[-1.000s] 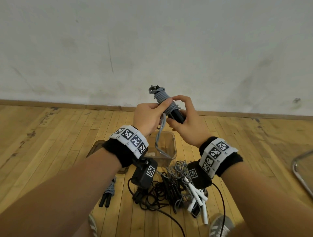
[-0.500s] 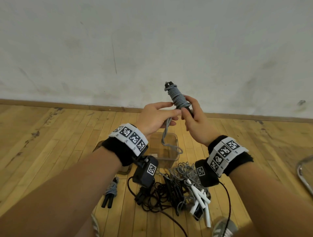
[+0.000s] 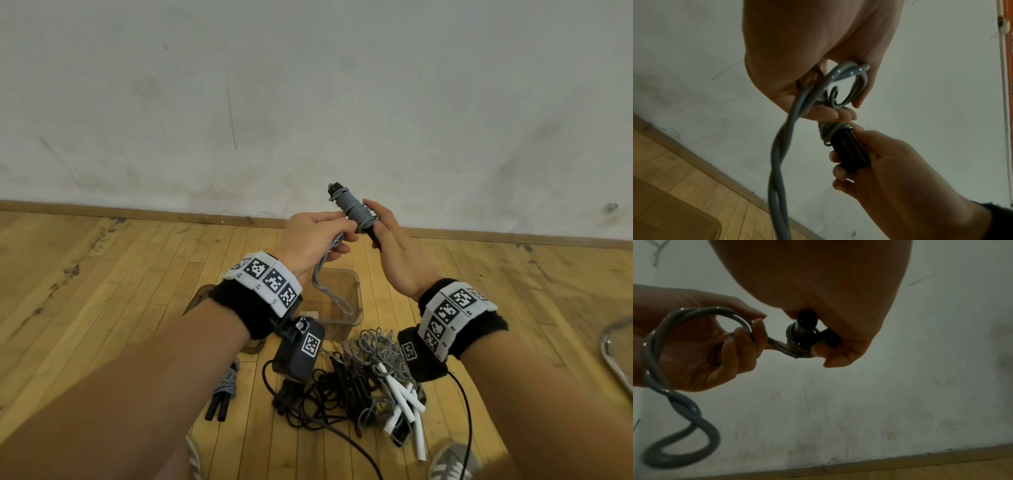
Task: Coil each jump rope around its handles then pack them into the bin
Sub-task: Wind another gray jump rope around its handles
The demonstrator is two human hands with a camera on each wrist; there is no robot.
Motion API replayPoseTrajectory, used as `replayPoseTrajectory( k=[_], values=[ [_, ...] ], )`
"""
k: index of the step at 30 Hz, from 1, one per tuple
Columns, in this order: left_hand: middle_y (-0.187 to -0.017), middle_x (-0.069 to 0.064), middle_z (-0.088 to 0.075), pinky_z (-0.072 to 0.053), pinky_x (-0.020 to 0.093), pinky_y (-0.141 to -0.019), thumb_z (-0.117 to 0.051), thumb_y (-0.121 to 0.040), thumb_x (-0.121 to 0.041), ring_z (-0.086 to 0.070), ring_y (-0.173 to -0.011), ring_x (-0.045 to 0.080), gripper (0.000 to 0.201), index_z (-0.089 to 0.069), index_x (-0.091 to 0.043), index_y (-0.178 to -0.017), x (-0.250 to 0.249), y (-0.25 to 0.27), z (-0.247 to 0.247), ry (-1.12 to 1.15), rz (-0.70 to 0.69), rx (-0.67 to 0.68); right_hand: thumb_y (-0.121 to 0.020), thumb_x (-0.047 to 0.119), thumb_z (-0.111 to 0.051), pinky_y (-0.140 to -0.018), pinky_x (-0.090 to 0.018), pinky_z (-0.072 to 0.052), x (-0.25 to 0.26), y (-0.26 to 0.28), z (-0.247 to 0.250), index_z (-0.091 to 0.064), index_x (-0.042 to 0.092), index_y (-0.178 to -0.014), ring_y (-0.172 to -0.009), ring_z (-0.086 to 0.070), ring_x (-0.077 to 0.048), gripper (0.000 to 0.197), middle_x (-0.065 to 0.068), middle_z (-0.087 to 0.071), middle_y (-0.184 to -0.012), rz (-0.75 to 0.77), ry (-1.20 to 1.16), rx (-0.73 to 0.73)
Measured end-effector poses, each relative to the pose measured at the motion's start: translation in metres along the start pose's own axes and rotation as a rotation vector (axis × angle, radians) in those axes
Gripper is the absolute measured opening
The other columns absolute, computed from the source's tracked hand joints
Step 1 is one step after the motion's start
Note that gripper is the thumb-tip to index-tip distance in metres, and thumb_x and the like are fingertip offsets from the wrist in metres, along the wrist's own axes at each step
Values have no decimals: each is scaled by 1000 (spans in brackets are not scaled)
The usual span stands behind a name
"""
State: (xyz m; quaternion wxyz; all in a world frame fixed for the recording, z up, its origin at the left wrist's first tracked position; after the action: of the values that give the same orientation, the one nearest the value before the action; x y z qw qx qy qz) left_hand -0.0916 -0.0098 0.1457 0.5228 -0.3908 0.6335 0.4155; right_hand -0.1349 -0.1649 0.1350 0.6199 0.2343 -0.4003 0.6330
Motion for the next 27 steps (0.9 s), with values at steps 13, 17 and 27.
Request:
replayPoseTrajectory(
  k=[13,17,27],
  values=[
    [-67,3,-68,-43,16,-44,-74,-93,-34,-57,-49,11,25,-77,-9,-98,4,-2,7,-27,-51,-118,-88,25,-77,-76,-34,-59,6,4,1,-46,27,-146,-85,-71,-19,66,-3,-67,-99,-14,-141,-100],
    [-65,1,-65,-41,19,-44,-75,-92,-29,-55,-49,13,20,-75,-11,-100,3,-3,4,27,-14,-76,-89,17,-76,-79,-39,-62,4,6,-4,-52,28,-141,-95,-71,-24,58,-9,-69,-106,-105,-299,-96],
    [-81,4,-75,-48,17,-48,-76,-89,-13,-63,-54,10,30,-73,-14,-119,3,1,4,73,84,27,-97,9,-66,-71,-32,-61,7,6,-7,-52,14,-138,-84,-76,-29,43,-16,-75,-103,-109,-453,4]
  ],
)
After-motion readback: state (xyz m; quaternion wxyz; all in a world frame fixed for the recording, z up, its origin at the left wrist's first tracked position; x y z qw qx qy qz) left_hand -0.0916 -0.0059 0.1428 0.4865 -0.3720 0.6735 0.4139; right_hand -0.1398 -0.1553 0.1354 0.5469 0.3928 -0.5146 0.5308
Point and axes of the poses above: each hand's wrist, its own y-axis away from the middle knuckle, its own z-axis out of the back of the hand, x = y × z, the point moved 5 cm from there along -y, towards the middle knuckle
